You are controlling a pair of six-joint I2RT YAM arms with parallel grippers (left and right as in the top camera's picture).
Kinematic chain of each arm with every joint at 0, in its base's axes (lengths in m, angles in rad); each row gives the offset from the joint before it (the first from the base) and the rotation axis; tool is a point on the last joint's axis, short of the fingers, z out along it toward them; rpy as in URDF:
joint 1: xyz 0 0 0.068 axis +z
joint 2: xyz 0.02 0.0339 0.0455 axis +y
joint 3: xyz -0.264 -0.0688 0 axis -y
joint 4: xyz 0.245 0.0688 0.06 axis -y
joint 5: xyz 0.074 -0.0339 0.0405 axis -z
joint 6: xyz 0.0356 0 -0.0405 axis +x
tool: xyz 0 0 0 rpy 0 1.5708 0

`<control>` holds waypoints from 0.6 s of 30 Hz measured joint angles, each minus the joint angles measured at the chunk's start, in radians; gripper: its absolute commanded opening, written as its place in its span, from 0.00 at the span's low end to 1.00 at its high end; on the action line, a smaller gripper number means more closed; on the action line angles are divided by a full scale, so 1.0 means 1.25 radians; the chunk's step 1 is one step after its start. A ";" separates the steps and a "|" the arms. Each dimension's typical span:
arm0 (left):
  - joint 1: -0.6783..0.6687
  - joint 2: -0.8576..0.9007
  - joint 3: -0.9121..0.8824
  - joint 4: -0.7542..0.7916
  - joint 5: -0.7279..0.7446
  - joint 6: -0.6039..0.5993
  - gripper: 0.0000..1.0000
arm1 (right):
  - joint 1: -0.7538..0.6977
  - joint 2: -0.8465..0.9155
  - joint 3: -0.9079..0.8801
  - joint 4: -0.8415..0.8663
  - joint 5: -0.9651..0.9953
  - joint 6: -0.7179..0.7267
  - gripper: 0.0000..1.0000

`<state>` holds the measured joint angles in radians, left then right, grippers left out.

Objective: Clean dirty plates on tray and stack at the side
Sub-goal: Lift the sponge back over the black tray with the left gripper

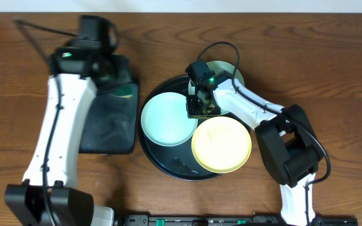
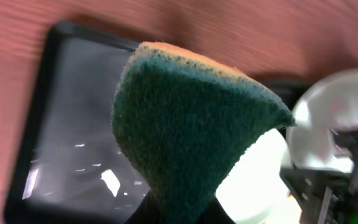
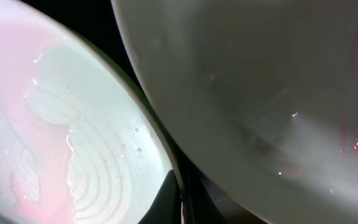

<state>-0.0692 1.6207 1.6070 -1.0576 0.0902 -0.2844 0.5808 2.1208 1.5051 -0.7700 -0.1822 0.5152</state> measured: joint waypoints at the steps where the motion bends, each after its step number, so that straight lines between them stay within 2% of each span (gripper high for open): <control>1: 0.020 -0.002 0.000 -0.009 -0.001 0.000 0.07 | 0.000 0.000 0.000 0.001 0.000 0.000 0.05; 4: 0.060 0.008 -0.003 -0.020 -0.007 0.000 0.07 | 0.000 0.001 -0.002 0.006 -0.002 0.004 0.12; 6: 0.084 0.018 -0.015 -0.021 -0.009 0.000 0.07 | 0.002 0.006 -0.002 0.012 -0.005 0.008 0.12; 9: 0.100 0.022 -0.032 -0.023 -0.010 0.000 0.07 | 0.006 0.009 -0.002 0.013 -0.002 0.011 0.01; 18: 0.106 0.022 -0.038 -0.029 -0.009 0.000 0.08 | 0.009 0.008 0.004 0.007 -0.002 0.011 0.01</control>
<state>0.0631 1.6478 1.5600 -1.0935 0.0784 -0.2844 0.5915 2.1311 1.5105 -0.7616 -0.1848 0.5285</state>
